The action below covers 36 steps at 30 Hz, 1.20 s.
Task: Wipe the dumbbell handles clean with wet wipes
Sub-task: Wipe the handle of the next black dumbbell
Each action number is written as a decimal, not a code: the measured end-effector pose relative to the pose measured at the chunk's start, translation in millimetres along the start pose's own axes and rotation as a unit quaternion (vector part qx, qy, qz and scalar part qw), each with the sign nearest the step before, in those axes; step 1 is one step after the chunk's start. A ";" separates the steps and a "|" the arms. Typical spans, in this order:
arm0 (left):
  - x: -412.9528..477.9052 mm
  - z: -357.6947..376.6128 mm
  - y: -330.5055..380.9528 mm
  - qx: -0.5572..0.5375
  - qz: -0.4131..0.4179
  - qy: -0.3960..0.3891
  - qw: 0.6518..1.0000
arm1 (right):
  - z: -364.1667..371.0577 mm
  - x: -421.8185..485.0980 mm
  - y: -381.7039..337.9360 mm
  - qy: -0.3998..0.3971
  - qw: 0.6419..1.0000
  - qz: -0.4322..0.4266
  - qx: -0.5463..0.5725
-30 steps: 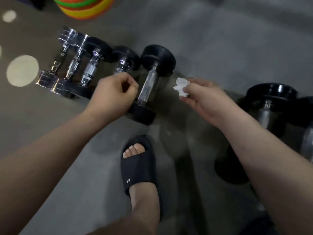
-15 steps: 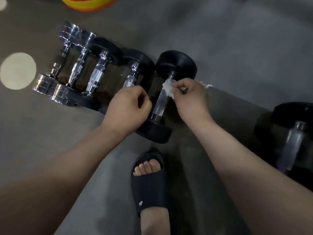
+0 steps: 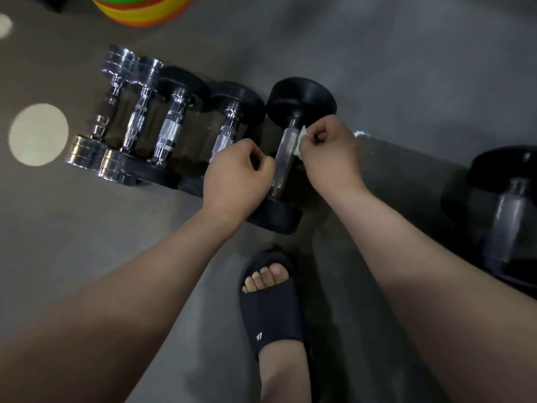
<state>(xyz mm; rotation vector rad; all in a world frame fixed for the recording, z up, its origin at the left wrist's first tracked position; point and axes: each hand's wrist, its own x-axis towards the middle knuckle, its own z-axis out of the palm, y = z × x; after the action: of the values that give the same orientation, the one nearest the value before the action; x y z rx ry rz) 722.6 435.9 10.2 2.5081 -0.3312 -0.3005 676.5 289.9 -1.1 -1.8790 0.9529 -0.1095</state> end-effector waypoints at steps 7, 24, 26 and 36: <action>-6.1 12.6 12.7 -0.024 -0.051 -0.009 0.998 | 16.1 3.0 12.1 0.027 0.997 -0.019 0.067; -4.2 12.1 15.2 0.023 -0.050 -0.021 0.998 | 29.5 -7.0 18.6 0.029 0.990 -0.139 -0.019; -3.7 11.6 14.8 0.021 -0.047 -0.018 0.998 | 25.6 -2.1 17.6 0.024 0.990 -0.139 -0.031; -4.7 9.9 13.5 0.004 -0.038 -0.006 0.999 | 26.1 6.9 21.3 0.045 0.992 -0.115 -0.018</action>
<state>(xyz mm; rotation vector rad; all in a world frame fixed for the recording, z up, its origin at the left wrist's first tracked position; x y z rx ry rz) 713.1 421.4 10.7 2.5308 -0.2432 -0.3461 681.1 300.1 -33.7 -2.0261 0.8006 -0.3199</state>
